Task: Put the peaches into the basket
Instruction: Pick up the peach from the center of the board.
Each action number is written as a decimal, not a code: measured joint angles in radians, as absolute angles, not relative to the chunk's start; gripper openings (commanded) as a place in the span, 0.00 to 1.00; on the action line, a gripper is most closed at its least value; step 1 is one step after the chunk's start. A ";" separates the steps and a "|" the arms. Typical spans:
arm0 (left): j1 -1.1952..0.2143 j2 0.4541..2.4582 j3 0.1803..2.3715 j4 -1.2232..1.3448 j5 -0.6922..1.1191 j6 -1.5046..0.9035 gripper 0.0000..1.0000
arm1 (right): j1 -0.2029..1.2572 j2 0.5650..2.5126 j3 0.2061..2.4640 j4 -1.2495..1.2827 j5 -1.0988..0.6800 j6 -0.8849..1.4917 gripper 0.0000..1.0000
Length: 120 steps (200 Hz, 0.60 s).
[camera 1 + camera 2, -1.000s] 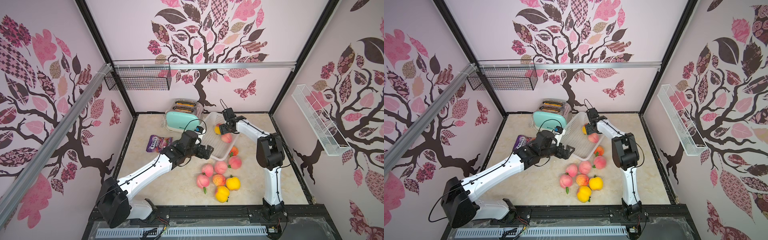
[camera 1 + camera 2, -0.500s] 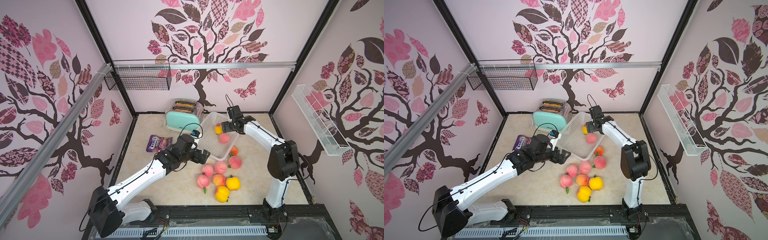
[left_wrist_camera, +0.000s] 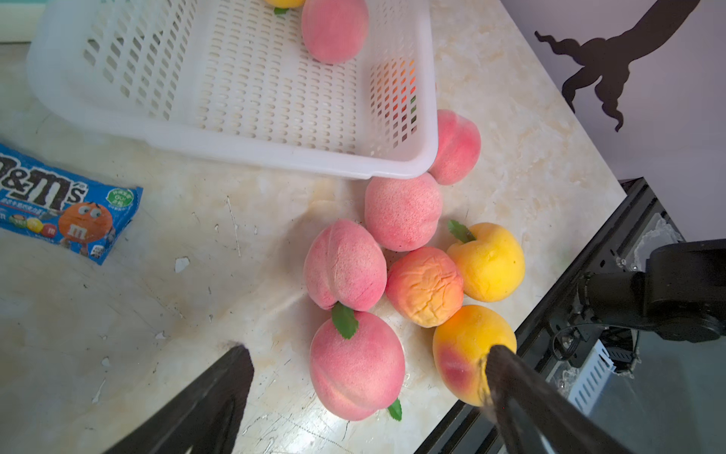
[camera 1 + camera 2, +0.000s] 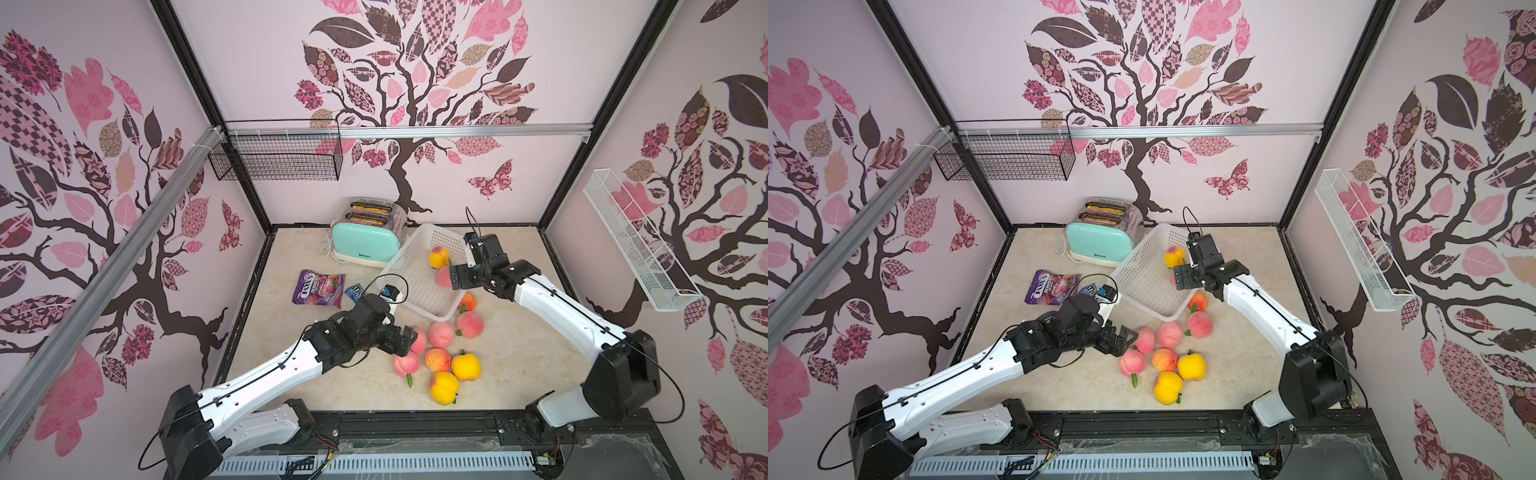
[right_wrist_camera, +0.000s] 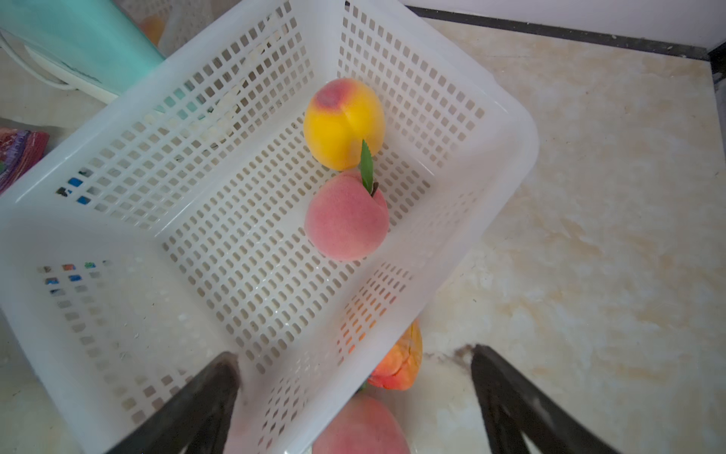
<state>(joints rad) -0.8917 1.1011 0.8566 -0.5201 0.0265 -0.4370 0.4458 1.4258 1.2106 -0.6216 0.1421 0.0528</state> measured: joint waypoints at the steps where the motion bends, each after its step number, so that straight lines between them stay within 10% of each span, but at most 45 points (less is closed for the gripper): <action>1: -0.892 1.101 0.855 -0.521 0.027 -0.439 0.97 | 0.446 1.422 1.208 -0.622 0.141 0.053 0.95; 120: -0.984 1.128 0.749 -0.503 -0.019 -0.525 0.97 | 0.532 1.076 0.942 -0.678 0.043 0.178 0.96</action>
<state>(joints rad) -0.9836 1.1282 0.7486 -0.5030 -0.0185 -0.5247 0.5316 1.0760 0.9421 -0.6777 0.0429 0.1783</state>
